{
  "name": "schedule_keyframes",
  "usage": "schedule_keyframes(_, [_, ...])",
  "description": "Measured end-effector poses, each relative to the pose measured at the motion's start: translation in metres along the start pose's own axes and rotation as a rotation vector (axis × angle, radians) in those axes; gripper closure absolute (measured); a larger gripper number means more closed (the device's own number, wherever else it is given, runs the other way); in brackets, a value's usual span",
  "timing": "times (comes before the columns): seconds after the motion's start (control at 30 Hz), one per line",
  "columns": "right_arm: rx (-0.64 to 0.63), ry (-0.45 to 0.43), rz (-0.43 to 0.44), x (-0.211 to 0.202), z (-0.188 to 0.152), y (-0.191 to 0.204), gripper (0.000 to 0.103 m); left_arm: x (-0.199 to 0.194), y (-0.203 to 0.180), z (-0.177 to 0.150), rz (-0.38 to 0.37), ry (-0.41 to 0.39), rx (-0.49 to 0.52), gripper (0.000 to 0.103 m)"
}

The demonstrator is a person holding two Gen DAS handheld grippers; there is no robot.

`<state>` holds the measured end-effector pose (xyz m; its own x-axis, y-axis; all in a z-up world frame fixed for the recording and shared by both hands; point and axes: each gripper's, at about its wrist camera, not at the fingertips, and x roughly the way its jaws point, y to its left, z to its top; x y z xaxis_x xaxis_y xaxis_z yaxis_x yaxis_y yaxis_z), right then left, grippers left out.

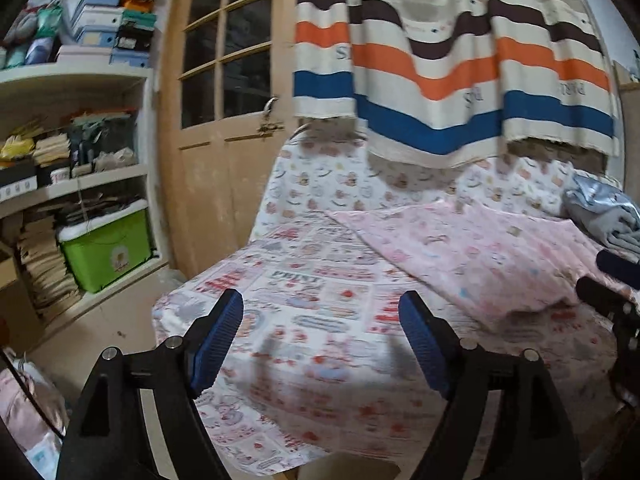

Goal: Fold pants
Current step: 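Lower the folded hem onto the pants and open both tools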

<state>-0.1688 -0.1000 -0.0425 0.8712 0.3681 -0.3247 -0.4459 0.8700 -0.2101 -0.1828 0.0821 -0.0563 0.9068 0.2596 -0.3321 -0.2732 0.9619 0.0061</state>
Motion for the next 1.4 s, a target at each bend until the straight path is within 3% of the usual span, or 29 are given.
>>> schedule_keyframes(0.17, [-0.091,0.057,0.112,0.030,0.005,0.030,0.065,0.007,0.022,-0.004,0.006,0.019,-0.057,0.024])
schedule_keyframes(0.5, [-0.278,0.143,0.165,0.061,0.004,0.053,0.072,0.018,0.057,-0.010,0.029,0.051,-0.166,0.021])
schedule_keyframes(0.67, [-0.338,0.174,0.141,0.071,-0.002,0.060,0.073,0.026,0.062,-0.012,-0.002,0.076,-0.208,0.021])
schedule_keyframes(0.87, [-0.289,0.208,0.146,0.078,0.000,0.053,0.075,0.028,0.061,-0.012,0.007,0.075,-0.185,0.021])
schedule_keyframes(1.0, [-0.283,0.198,0.121,0.080,0.000,0.052,0.093,0.029,0.058,-0.013,0.000,0.084,-0.178,0.021])
schedule_keyframes(1.4, [-0.124,0.119,0.133,0.067,0.011,0.033,0.095,0.035,0.053,0.004,-0.020,0.086,-0.141,0.021])
